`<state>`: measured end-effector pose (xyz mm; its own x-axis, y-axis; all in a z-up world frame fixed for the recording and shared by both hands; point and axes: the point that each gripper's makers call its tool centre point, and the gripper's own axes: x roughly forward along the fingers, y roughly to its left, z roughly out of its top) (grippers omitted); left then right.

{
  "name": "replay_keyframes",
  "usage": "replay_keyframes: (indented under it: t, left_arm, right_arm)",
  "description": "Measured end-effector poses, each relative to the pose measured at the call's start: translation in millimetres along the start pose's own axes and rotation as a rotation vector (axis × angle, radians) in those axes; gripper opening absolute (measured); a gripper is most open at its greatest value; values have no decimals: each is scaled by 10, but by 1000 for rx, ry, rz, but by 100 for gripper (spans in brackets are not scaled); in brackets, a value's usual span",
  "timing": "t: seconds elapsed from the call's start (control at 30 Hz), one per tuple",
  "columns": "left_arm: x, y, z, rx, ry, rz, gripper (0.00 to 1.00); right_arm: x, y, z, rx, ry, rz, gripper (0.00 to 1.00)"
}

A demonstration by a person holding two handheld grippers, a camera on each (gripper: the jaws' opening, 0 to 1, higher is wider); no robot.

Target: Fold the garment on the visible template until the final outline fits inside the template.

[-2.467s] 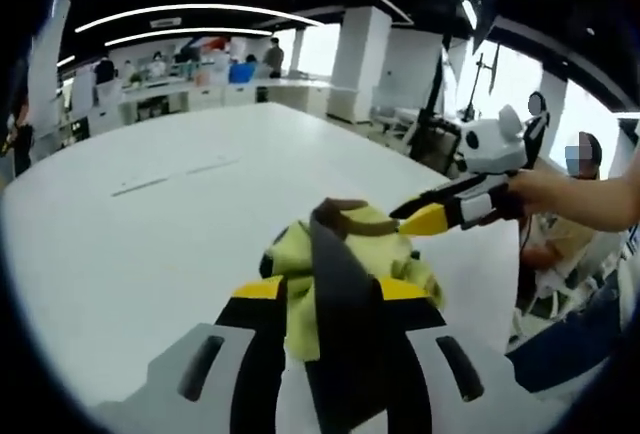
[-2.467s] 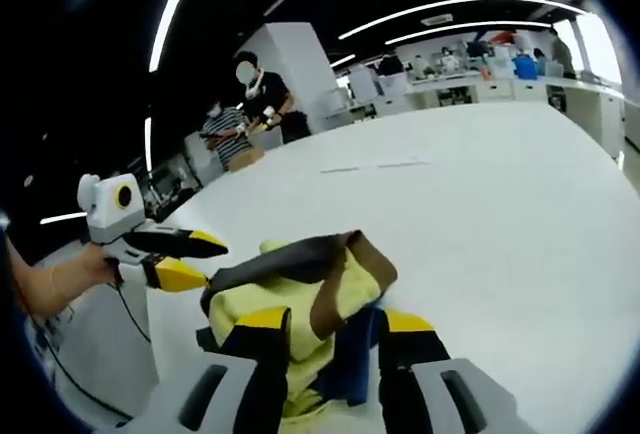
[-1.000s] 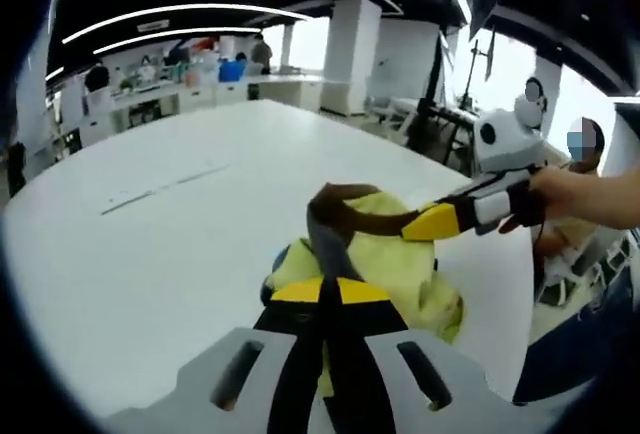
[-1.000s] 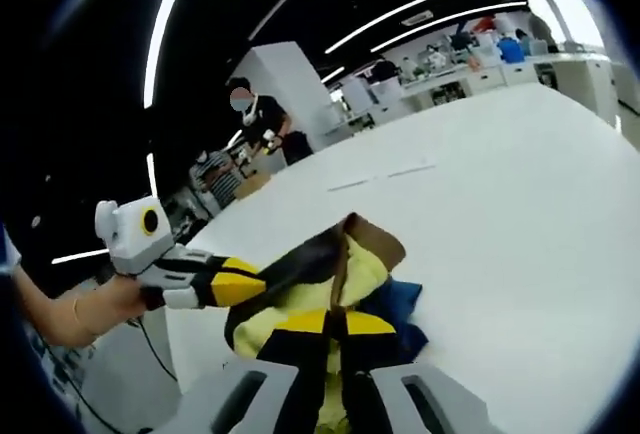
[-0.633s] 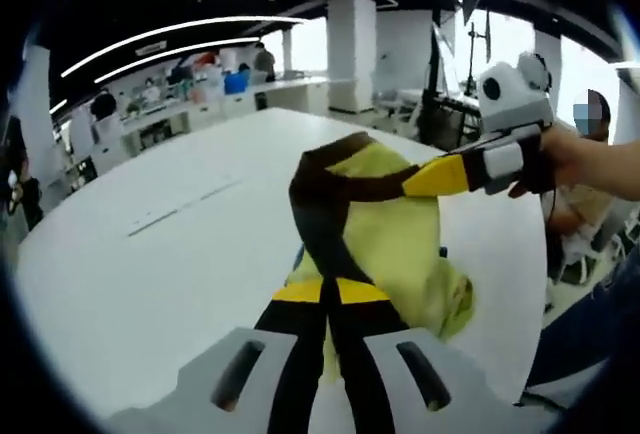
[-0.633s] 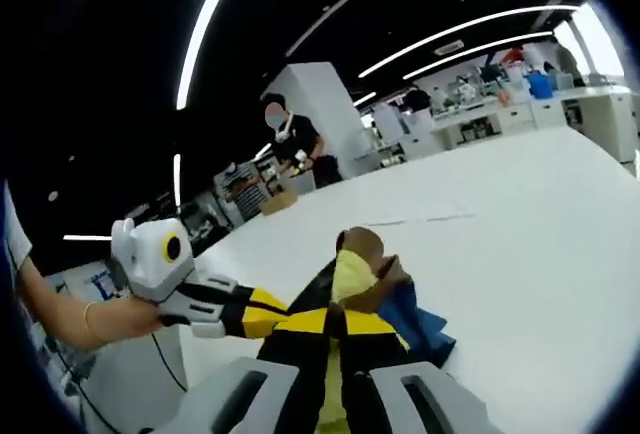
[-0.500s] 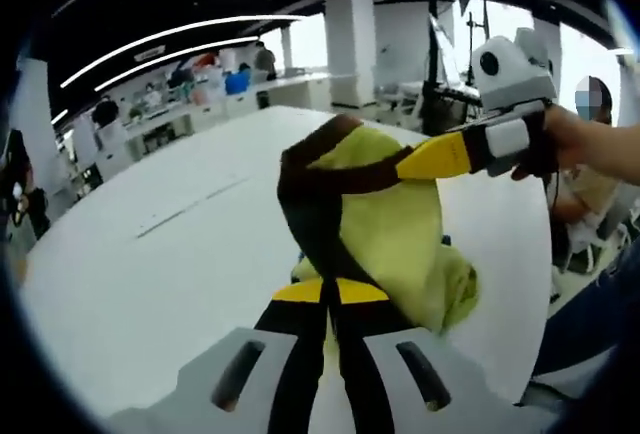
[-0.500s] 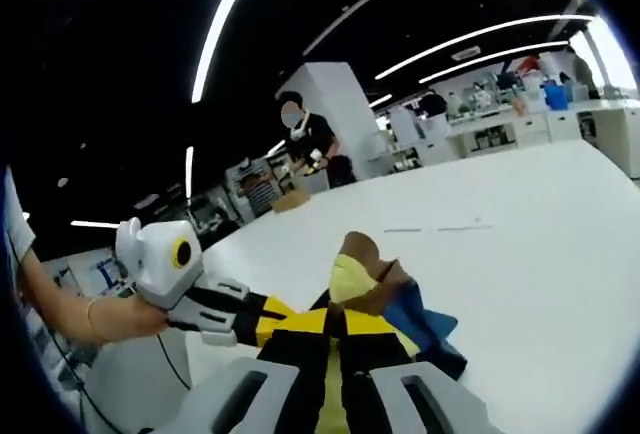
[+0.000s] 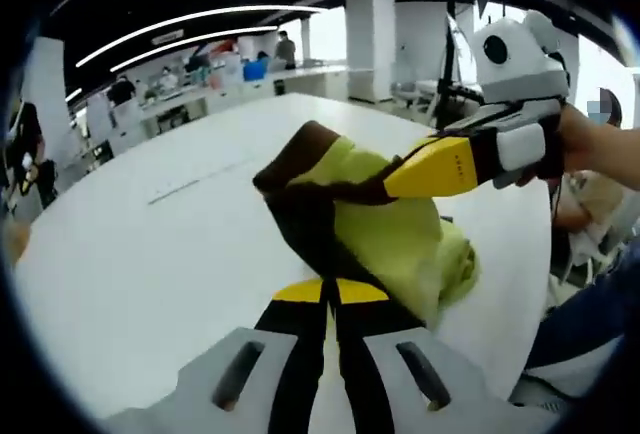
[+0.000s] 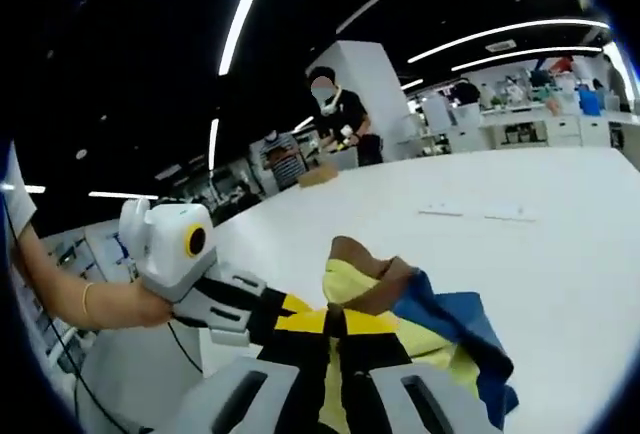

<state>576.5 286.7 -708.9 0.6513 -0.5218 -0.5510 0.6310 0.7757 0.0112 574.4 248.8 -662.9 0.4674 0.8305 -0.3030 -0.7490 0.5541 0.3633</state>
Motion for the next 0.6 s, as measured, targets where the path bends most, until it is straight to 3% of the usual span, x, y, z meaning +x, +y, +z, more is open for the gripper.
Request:
replay_keyframes:
  t: [0.37, 0.6]
  left_arm:
    - [16, -59, -92, 2, 20, -5, 0]
    - [13, -71, -112, 5, 29, -3, 0]
  right_arm:
    - [84, -18, -301, -24, 103, -7, 0]
    - [22, -45, -295, -51, 110, -9, 5]
